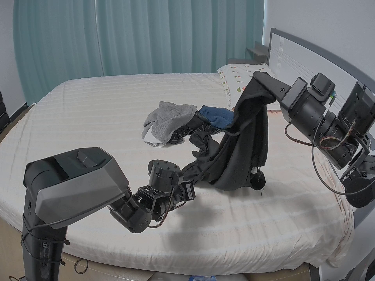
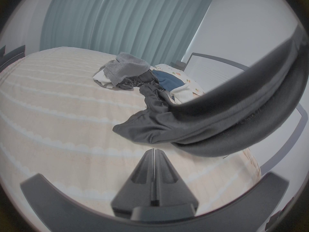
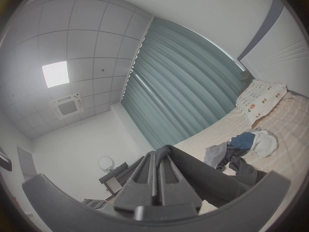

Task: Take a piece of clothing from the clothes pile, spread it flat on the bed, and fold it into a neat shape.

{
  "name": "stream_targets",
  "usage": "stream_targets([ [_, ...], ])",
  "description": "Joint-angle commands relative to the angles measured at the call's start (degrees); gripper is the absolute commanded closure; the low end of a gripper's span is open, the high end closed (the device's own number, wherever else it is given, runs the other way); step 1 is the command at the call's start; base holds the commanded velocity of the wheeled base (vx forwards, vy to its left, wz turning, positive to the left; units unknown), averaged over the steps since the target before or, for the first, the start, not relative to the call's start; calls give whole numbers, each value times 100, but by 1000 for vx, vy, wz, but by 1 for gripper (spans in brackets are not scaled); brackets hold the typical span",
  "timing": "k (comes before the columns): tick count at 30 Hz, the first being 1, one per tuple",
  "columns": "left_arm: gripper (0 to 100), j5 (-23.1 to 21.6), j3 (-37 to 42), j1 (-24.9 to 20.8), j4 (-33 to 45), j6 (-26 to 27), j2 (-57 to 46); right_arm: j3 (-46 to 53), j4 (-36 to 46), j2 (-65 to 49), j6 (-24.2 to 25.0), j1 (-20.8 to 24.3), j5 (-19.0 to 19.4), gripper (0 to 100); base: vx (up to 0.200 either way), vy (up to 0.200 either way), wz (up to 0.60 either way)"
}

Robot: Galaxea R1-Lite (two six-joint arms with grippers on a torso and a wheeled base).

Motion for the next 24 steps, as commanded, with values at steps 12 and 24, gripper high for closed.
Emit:
stream_targets([
  [12, 0, -9, -341, -40, -9, 173, 425, -254, 42, -203, -170, 412, -36, 100, 0, 0, 0],
  [24, 0, 588, -1756, 48, 27, 235, 1366, -140, 25, -449, -170, 535, -45, 100, 0, 0, 0],
])
